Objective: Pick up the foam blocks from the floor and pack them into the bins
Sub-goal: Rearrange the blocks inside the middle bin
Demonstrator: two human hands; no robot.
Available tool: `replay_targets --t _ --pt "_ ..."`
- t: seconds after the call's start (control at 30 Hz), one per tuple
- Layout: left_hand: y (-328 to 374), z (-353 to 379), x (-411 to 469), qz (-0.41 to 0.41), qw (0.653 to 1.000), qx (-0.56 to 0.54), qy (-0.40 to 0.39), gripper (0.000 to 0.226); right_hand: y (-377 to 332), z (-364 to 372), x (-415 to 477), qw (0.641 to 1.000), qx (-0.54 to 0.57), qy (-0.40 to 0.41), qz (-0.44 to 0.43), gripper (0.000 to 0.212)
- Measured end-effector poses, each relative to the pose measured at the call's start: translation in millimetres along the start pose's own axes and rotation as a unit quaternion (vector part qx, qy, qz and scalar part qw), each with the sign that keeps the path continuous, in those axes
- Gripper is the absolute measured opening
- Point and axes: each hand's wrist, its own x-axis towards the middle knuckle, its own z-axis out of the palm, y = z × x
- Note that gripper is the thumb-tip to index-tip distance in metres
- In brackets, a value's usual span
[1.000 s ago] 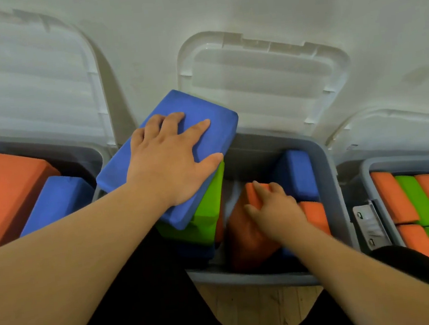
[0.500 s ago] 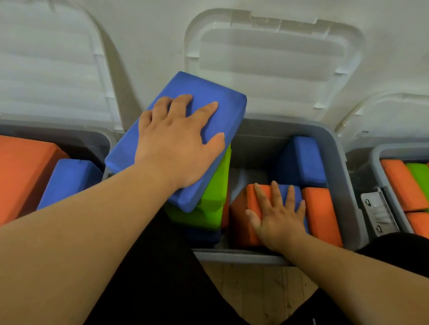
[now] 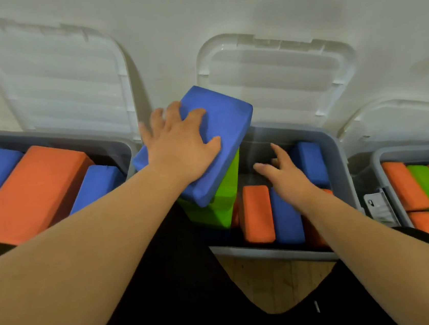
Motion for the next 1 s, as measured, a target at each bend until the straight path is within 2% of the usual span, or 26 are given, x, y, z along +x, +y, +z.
replay_targets --t 0.07,0.13,0.23,0.37,0.43,0.5,0.57,0.63,0.73,0.9,0.97,1.0 --pt "-5.4 -8.6 -3.3 -0.087 0.994 0.004 -0.06 0.091 -25.5 -0.3 -7.6 0.998 0.058 -0.033 -0.018 0.097" --pt "-9.4 -11.0 -7.0 -0.105 0.989 -0.03 -0.101 0.097 -40.2 7.5 -12.3 0.991 0.096 -0.093 -0.032 0.093" --pt "-6.1 -8.1 -18.3 -0.076 0.987 -0.106 -0.095 0.09 -52.8 16.6 -18.9 0.971 0.173 -0.154 -0.056 0.084" --pt "7.0 -3.0 -31.4 0.014 0.97 -0.238 -0.038 0.083 -66.9 -10.9 -21.5 0.962 0.22 -0.117 -0.116 0.093" --pt "12.0 4.8 -32.6 0.066 0.974 -0.213 -0.033 0.084 -74.6 -37.2 -25.7 0.974 0.156 -0.025 -0.164 0.1" --pt "15.2 19.1 -33.0 0.094 0.99 -0.081 -0.072 0.085 -82.9 -65.4 -34.0 0.977 0.032 0.107 -0.18 0.095" --pt "17.4 34.0 -34.4 0.101 0.984 0.051 -0.139 0.081 -72.2 -87.7 -38.4 0.96 -0.113 0.193 -0.166 0.09" --pt "20.7 43.2 -34.5 0.111 0.977 0.095 -0.157 0.076 -44.2 -91.2 -41.6 0.945 -0.257 0.167 -0.112 0.091" --pt "22.8 46.9 -33.5 0.118 0.977 0.095 -0.151 0.076 4.6 -71.5 -43.4 0.891 -0.453 0.021 0.001 0.105" --pt "14.4 49.4 -33.4 0.111 0.979 0.081 -0.153 0.077 -1.2 -68.7 -38.2 0.889 -0.445 -0.049 0.1 0.135" --pt "13.5 50.9 -33.0 0.109 0.98 0.076 -0.147 0.077 -12.3 -72.7 -37.9 0.885 -0.449 -0.05 0.11 0.134" --pt "13.9 51.5 -32.5 0.11 0.98 0.074 -0.145 0.077 -15.0 -76.6 -38.0 0.891 -0.444 -0.024 0.092 0.129"
